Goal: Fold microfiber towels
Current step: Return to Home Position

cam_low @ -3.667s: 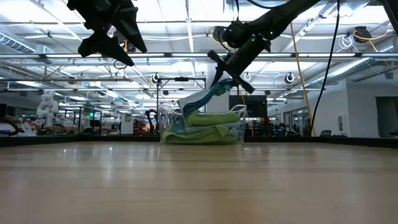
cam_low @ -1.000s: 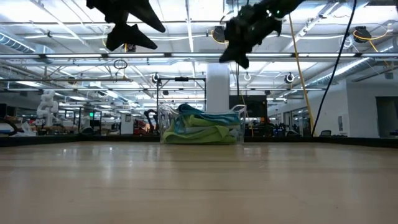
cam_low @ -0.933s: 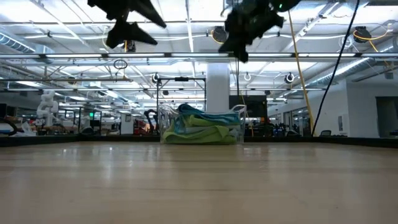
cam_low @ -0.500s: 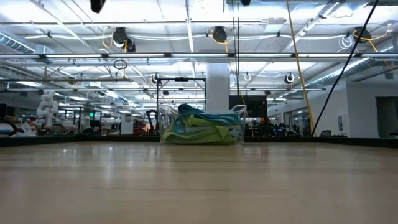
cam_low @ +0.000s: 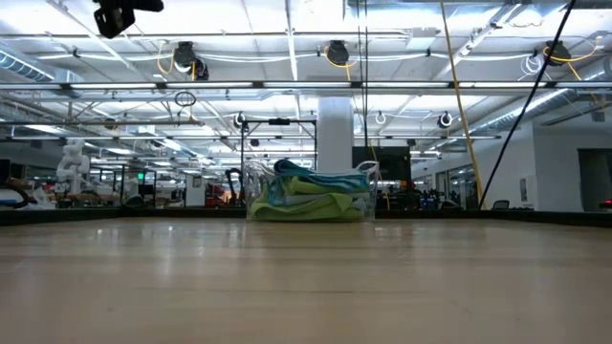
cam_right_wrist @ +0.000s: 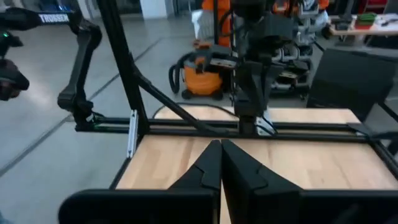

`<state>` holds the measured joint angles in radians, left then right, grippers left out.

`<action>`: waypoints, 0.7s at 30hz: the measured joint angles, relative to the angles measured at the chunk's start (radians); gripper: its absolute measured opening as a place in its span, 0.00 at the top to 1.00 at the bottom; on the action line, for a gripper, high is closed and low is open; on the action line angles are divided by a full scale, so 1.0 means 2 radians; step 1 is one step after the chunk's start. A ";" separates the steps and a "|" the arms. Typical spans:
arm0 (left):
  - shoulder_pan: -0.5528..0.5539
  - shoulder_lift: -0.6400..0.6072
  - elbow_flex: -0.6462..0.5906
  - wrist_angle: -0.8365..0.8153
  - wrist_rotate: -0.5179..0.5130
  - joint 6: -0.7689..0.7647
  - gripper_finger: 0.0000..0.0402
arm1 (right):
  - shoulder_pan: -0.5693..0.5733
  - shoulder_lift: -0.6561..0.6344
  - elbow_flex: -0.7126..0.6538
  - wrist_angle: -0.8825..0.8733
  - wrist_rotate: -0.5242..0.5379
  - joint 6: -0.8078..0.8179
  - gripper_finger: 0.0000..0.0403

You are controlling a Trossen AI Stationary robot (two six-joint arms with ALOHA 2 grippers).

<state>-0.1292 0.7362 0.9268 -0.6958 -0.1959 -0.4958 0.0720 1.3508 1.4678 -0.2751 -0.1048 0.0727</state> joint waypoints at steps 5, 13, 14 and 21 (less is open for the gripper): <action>-0.011 0.002 0.000 0.012 0.002 0.067 0.97 | 0.016 -0.008 -0.092 0.128 0.001 0.041 1.00; -0.023 -0.001 -0.033 0.106 -0.033 0.104 0.99 | 0.035 -0.056 -0.276 0.329 0.041 0.026 1.00; -0.025 -0.001 -0.042 0.119 -0.032 0.104 0.99 | 0.032 -0.067 -0.300 0.342 0.042 0.019 1.00; -0.033 -0.001 -0.119 0.201 -0.027 0.086 0.99 | 0.011 -0.167 -0.465 0.421 0.041 -0.015 1.00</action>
<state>-0.1951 0.7338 0.6881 -0.2938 -0.2500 -0.3248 0.0932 1.0158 0.5382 0.5671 -0.0229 0.0434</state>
